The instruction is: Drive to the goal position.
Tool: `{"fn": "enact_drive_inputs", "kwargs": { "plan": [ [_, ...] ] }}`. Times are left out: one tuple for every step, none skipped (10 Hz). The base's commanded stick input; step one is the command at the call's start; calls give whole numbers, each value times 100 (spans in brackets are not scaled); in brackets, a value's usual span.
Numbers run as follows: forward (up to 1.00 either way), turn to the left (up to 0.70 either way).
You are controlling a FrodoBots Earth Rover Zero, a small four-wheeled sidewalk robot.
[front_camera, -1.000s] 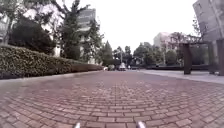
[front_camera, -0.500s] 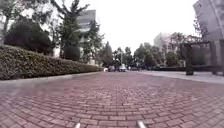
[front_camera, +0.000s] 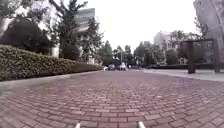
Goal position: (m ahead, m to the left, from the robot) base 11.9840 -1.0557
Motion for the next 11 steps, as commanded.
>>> {"fn": "enact_drive_inputs", "kwargs": {
  "plan": [
    [70, 0],
    [70, 0],
    [70, 0],
    [70, 0],
    [70, 0],
    [70, 0],
    [70, 0],
    [70, 0],
    [70, 0],
    [70, 0],
    [70, 0]
  ]
}}
